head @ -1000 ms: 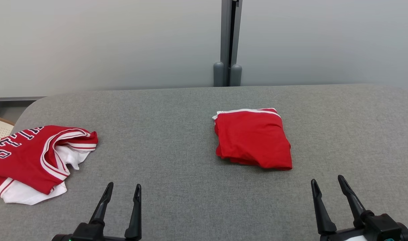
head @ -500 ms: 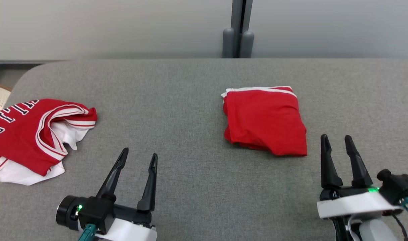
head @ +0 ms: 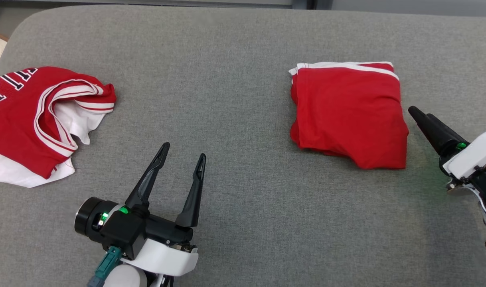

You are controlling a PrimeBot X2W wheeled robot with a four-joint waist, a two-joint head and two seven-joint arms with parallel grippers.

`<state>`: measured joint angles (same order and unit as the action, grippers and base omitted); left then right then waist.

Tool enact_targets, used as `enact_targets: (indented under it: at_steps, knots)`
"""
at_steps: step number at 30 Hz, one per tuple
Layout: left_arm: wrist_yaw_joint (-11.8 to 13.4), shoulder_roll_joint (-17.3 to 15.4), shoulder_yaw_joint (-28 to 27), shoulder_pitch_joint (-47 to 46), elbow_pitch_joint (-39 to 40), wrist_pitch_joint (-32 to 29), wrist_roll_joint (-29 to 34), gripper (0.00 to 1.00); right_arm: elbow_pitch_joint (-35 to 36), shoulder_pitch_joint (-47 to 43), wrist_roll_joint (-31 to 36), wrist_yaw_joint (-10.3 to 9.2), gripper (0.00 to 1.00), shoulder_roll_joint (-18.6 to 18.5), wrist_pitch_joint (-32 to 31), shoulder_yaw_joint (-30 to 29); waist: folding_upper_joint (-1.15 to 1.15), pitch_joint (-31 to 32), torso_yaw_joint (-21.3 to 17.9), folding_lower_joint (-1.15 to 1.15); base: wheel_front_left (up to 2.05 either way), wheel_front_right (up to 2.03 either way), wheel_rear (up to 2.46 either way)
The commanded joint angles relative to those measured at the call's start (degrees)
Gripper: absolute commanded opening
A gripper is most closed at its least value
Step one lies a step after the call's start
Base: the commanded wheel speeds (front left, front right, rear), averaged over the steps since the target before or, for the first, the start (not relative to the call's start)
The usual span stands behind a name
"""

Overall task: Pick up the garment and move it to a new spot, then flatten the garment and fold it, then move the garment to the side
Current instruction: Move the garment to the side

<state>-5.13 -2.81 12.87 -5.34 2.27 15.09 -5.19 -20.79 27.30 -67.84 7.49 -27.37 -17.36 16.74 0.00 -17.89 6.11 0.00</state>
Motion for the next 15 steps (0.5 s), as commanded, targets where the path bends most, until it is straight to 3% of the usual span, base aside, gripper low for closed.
enact_targets:
  at_steps: [1,7,9,10,15]
  knots:
    - [-0.5,-0.18,0.05,-1.0,-0.23,0.08,0.2,1.0,-0.74,1.37,-1.18,0.01,1.0,-0.47,-2.32,0.48,0.0,-1.81,0.8,0.0,0.0,0.0,0.0]
    - [-1.28,-0.18,-0.28,-2.58,-0.05,0.08,0.49,1.0,-3.75,5.57,1.48,0.01,0.96,-1.66,-4.82,3.52,0.0,-4.45,1.14,0.0,0.0,0.0,0.0]
    - [-1.37,-0.18,-0.43,-2.97,0.17,0.09,0.72,1.0,-4.38,6.51,2.34,0.01,0.19,-1.51,-4.83,4.65,0.0,-5.13,1.01,0.0,0.0,0.0,0.0]
    - [-1.36,-0.18,-0.56,-3.18,0.24,0.09,0.81,1.0,-4.4,6.88,2.44,0.01,0.0,-1.41,-4.91,5.18,0.0,-5.42,0.84,0.0,0.0,0.0,0.0]
    - [-1.78,-0.16,-1.37,-3.76,1.0,0.09,1.3,1.0,-2.24,7.67,3.03,0.0,0.0,-2.57,-2.91,7.15,0.0,-6.92,-1.36,0.0,0.0,0.0,0.0]
